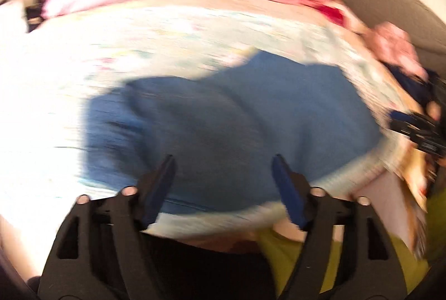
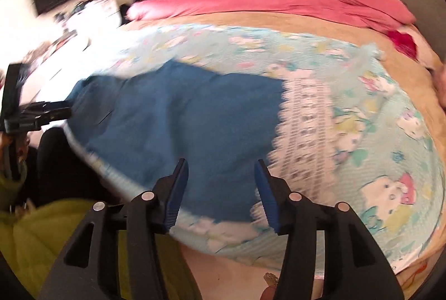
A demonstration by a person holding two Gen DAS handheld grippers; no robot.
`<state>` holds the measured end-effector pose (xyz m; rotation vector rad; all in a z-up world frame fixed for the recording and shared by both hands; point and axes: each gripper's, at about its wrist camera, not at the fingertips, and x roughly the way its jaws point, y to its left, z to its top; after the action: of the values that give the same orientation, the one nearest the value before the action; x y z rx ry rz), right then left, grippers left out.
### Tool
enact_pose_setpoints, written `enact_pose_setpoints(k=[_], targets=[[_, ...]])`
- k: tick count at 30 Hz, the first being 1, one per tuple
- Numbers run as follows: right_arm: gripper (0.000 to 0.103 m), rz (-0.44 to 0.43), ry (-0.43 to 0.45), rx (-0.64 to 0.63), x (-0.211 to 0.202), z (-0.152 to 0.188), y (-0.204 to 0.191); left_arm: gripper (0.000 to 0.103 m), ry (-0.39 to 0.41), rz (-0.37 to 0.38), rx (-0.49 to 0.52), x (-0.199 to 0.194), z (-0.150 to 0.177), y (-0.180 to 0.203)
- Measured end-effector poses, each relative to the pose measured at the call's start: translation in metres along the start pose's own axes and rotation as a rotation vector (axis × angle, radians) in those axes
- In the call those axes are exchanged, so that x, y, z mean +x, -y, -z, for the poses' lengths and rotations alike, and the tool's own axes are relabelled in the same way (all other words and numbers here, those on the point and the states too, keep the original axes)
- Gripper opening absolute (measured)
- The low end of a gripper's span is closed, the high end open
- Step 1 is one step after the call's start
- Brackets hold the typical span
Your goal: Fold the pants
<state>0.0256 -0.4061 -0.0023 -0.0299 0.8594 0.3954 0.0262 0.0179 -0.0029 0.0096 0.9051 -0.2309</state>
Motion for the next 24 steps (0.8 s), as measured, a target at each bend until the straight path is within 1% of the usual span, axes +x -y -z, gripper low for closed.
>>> enact_pose_setpoints(k=[3, 5, 6, 7, 8, 9, 10, 11, 12, 13, 15, 16, 18, 20, 22, 24], targets=[[0.048, 0.037, -0.049, 0.024, 0.015, -0.005, 0.011, 0.071, -0.016, -0.124, -0.037, 0.015, -0.006, -0.021], [0.048, 0.105, -0.131, 0.042, 0.031, -0.001, 0.019, 0.071, -0.033, -0.165, -0.053, 0.025, -0.007, -0.032], [0.048, 0.121, -0.15, 0.049, 0.035, 0.003, 0.021, 0.071, -0.031, -0.209, -0.046, 0.029, -0.007, -0.037], [0.048, 0.122, -0.15, 0.054, 0.038, 0.006, 0.023, 0.072, -0.032, -0.239, -0.034, 0.032, -0.007, -0.04], [0.048, 0.118, -0.138, 0.057, 0.037, 0.008, 0.025, 0.073, -0.043, -0.297, -0.025, 0.036, -0.007, -0.044], [0.048, 0.114, -0.13, 0.061, 0.038, 0.009, 0.023, 0.081, -0.05, -0.317, -0.034, 0.038, -0.006, -0.051], [0.048, 0.114, -0.126, 0.062, 0.038, 0.009, 0.023, 0.084, -0.056, -0.299, -0.07, 0.04, -0.005, -0.059], [0.048, 0.116, -0.126, 0.06, 0.038, 0.009, 0.022, 0.084, -0.067, -0.252, -0.13, 0.04, -0.003, -0.068], [0.048, 0.12, -0.128, 0.056, 0.04, 0.007, 0.02, 0.084, -0.057, -0.184, -0.199, 0.037, -0.001, -0.076], [0.049, 0.122, -0.128, 0.05, 0.039, 0.006, 0.018, 0.084, -0.043, -0.174, -0.207, 0.034, 0.0, -0.077], [0.049, 0.109, -0.119, 0.064, 0.035, 0.005, 0.02, 0.084, -0.002, -0.216, -0.169, 0.021, -0.004, -0.07], [0.049, 0.087, -0.096, 0.087, 0.029, 0.004, 0.022, 0.084, 0.024, -0.222, -0.155, 0.013, -0.006, -0.067], [0.049, 0.072, -0.039, 0.114, 0.017, -0.003, 0.029, 0.084, 0.074, -0.204, -0.132, -0.003, -0.015, -0.06], [0.049, 0.1, 0.005, 0.137, 0.01, -0.012, 0.038, 0.084, 0.101, -0.171, -0.087, -0.011, -0.026, -0.047], [0.049, 0.114, 0.018, 0.172, 0.01, -0.023, 0.052, 0.084, 0.12, -0.141, -0.042, -0.013, -0.037, -0.034], [0.049, 0.134, 0.028, 0.196, 0.012, -0.035, 0.065, 0.086, 0.116, -0.108, 0.003, -0.004, -0.053, -0.015]])
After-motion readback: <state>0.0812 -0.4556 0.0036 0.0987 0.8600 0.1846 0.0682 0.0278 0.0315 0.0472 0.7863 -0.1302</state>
